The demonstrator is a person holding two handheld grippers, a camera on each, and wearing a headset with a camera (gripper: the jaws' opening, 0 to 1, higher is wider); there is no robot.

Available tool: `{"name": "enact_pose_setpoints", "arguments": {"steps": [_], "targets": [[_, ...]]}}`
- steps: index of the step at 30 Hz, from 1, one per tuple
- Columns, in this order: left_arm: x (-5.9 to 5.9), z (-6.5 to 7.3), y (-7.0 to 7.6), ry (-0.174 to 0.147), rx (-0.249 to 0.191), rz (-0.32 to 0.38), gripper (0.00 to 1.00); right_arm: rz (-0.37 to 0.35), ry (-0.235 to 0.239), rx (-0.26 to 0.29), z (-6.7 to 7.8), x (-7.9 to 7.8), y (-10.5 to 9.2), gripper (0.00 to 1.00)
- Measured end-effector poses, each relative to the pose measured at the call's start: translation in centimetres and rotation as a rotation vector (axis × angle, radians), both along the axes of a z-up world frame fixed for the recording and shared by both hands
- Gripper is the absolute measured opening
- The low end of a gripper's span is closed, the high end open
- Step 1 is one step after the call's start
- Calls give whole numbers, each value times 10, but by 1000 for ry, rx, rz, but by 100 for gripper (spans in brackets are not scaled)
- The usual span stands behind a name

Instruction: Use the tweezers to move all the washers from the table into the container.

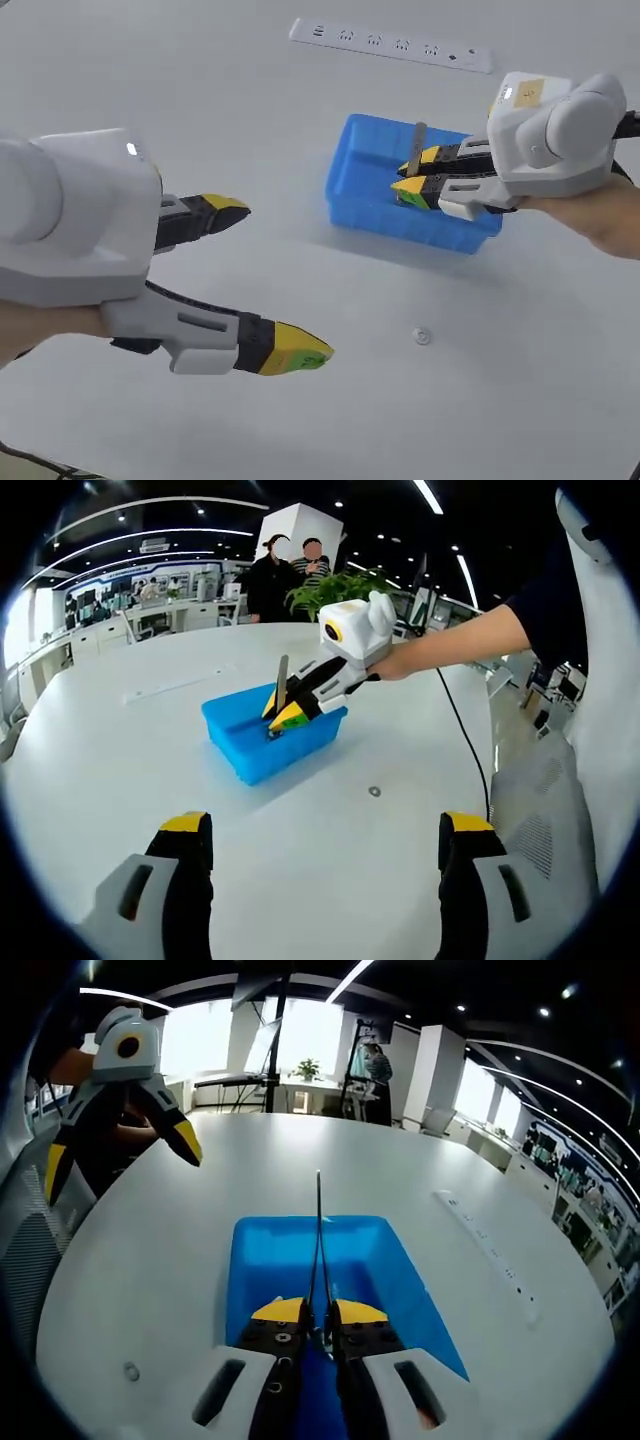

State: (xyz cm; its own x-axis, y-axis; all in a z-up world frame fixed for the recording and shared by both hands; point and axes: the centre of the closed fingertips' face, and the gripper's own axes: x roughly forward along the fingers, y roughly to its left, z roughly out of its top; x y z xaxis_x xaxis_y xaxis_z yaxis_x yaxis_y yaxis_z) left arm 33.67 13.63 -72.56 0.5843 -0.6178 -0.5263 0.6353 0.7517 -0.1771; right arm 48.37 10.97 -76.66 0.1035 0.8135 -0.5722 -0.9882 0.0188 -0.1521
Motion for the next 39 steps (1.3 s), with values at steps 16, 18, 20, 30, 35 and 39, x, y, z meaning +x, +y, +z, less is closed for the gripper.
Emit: {"name": "enact_pose_setpoints", "arguments": {"steps": [16, 18, 20, 30, 35, 39], "targets": [[-2, 3, -1, 2, -9, 5, 99, -25, 19, 38, 7, 3, 2, 10], [-1, 4, 0, 1, -7, 6, 99, -23, 25, 45, 8, 3, 3, 10], [-1, 5, -1, -1, -8, 6, 99, -22, 21, 52, 9, 3, 4, 9], [8, 16, -2, -24, -8, -2, 99, -19, 26, 90, 21, 0, 6, 8], [23, 34, -1, -63, -45, -5, 90, -15, 21, 110, 29, -3, 4, 8], [38, 44, -1, -85, -49, -11, 84, -15, 8, 106, 30, -4, 3, 8]]}}
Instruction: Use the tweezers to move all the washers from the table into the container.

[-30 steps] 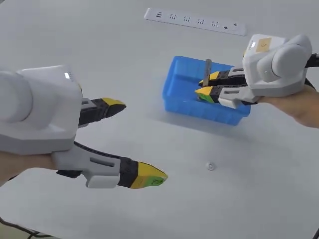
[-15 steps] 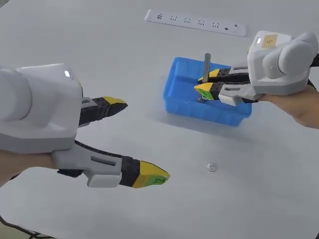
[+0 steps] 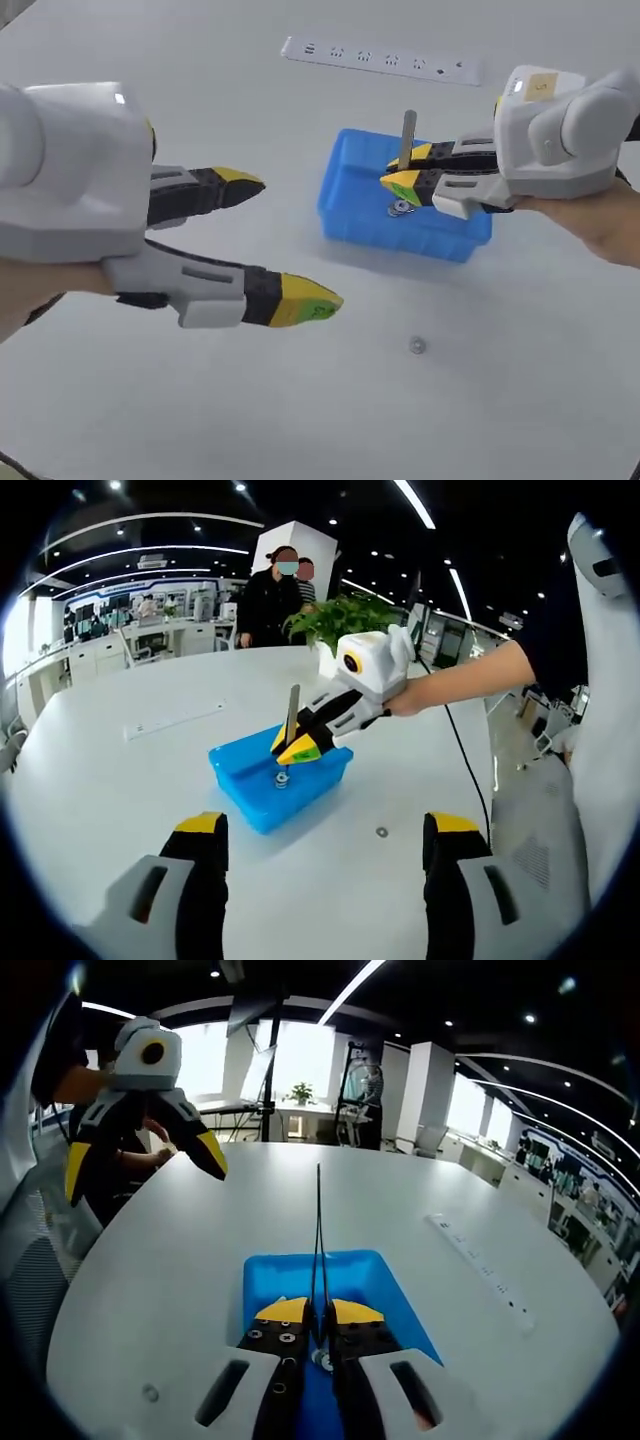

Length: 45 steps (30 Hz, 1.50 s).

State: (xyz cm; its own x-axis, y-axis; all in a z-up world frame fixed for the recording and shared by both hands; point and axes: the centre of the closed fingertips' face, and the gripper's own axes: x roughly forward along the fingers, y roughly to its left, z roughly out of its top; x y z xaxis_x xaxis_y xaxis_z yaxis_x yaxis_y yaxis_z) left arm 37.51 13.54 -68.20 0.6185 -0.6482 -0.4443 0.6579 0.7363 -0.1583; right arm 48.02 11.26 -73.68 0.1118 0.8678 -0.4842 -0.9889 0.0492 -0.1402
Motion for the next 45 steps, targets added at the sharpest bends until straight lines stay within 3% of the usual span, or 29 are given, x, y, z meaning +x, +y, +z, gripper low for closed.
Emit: {"name": "enact_pose_setpoints", "arguments": {"steps": [4, 7, 8, 11, 12, 13, 14, 17, 18, 21, 24, 26, 29, 30, 33, 37, 40, 43, 45], "targets": [[22, 14, -7, -51, 0, -39, 70, -8, 0, -5, 0, 1, -2, 8], [41, 26, -20, -101, -37, -122, 62, -7, -2, -9, 0, 0, -4, 8], [49, 25, -23, -78, -55, -145, 60, -5, 1, -9, 0, 0, -4, 8], [68, 20, -24, -56, -42, -175, 55, 9, 2, -8, 3, -3, -3, 8], [73, 18, -24, -57, -29, -187, 53, 12, 3, -5, 4, -4, -3, 8], [80, 19, -26, -89, -3, -228, 51, 15, 3, 0, 6, -4, -2, 8], [82, 20, -29, -99, -1, -242, 46, 16, 5, 2, 7, -4, -2, 8], [94, 27, -47, -101, -49, -303, 39, 31, -6, -2, 8, -5, -1, 8], [98, 26, -49, -94, -40, -311, 38, 33, -10, -3, 8, -5, -1, 8], [99, 17, -56, -92, 43, -377, 28, 33, -9, 2, 10, -5, 0, 8], [97, 17, -64, -78, 24, -396, 25, 35, -5, 7, 11, -6, 1, 8], [95, 17, -65, -86, 34, -411, 23, 37, -2, 12, 12, -6, 1, 8], [95, 17, -65, -85, 39, -417, 11, 45, -2, 15, 13, -7, 1, 8], [98, 17, -63, -104, 53, -409, 10, 53, -1, 14, 13, -9, 1, 8], [93, 17, -66, -86, 54, -442, 10, 55, 1, 13, 13, -10, 1, 8], [87, 13, -70, -110, 125, -502, 8, 71, 2, -2, 9, -14, -1, 8], [84, 12, -76, -100, 142, -513, 8, 68, 17, -6, 7, -16, -2, 9], [84, 11, -79, -123, 189, -530, 7, 58, 11, -17, 5, -14, -4, 10], [85, 12, -73, -129, 194, -537, 7, 52, 19, -13, 6, -14, -5, 10]]}}
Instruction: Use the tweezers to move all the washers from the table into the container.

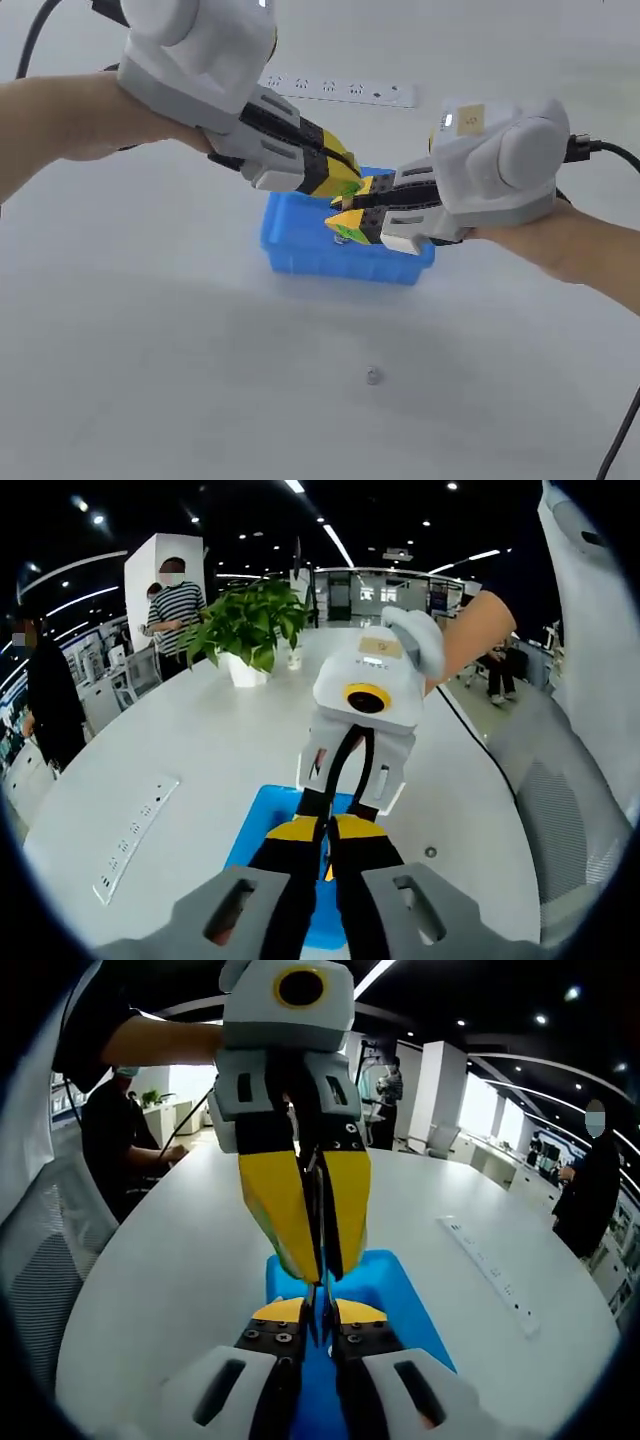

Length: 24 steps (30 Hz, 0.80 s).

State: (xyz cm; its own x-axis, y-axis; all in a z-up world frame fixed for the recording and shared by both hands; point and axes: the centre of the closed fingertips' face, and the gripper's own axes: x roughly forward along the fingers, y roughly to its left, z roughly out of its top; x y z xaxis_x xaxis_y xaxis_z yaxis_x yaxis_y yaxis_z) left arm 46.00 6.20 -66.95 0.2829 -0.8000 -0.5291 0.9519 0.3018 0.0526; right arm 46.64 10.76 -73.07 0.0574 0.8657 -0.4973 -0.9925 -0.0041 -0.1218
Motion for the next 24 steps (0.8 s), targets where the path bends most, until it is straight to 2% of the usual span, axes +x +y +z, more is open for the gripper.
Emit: {"name": "enact_pose_setpoints", "arguments": {"steps": [8, 16, 24], "targets": [[9, 7, 4, -31, 18, -14, 7, -5, 3, 12, 9, -1, 0, 12], [5, 14, 1, -57, 34, -26, 7, -16, -19, 1, 13, -1, -3, 17], [4, 19, 0, -78, 54, -35, 7, -27, -2, 5, 15, -4, -6, 25]]}}
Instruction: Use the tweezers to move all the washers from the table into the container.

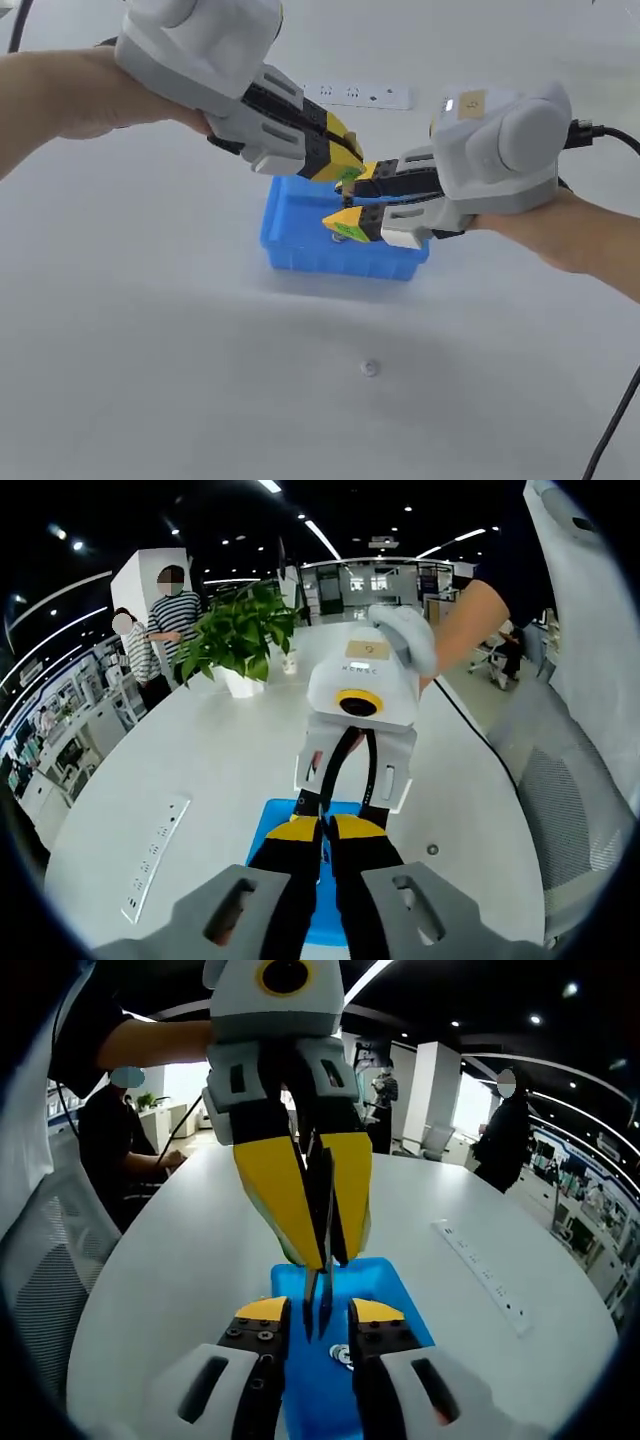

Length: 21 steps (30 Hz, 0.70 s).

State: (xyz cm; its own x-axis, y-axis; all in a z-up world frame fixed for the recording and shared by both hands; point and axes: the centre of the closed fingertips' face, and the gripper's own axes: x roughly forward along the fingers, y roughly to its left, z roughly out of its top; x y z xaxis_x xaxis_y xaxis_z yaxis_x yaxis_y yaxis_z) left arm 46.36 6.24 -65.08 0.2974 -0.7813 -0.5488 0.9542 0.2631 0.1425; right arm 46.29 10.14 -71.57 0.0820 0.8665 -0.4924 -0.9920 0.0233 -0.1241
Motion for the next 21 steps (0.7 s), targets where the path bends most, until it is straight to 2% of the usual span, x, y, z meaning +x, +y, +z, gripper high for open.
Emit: {"name": "enact_pose_setpoints", "arguments": {"steps": [5, 7, 11, 12, 14, 16, 20, 21], "targets": [[-6, 8, -3, -10, 2, -7, 7, -16, 0, 0, 3, -2, -9, 29], [-8, 10, -4, -12, -1, -9, 7, -27, -30, 0, 6, -1, -14, 31], [-14, 15, -7, -16, -8, -8, 7, -58, -26, 21, 12, -3, -25, 33], [-15, 16, -7, -14, -11, -6, 7, -69, -28, 23, 13, -3, -29, 34], [-17, 17, -7, -14, -12, -3, 7, -107, -72, 22, 16, 1, -38, 36], [-19, 20, -8, -16, -17, -1, 7, -116, -63, 24, 17, -2, -45, 37], [-26, 28, -14, -20, -41, 1, 7, -170, -82, 26, 18, -5, -66, 39], [-25, 26, -15, -22, -41, 3, 7, -179, -77, 26, 18, -7, -70, 40]]}}
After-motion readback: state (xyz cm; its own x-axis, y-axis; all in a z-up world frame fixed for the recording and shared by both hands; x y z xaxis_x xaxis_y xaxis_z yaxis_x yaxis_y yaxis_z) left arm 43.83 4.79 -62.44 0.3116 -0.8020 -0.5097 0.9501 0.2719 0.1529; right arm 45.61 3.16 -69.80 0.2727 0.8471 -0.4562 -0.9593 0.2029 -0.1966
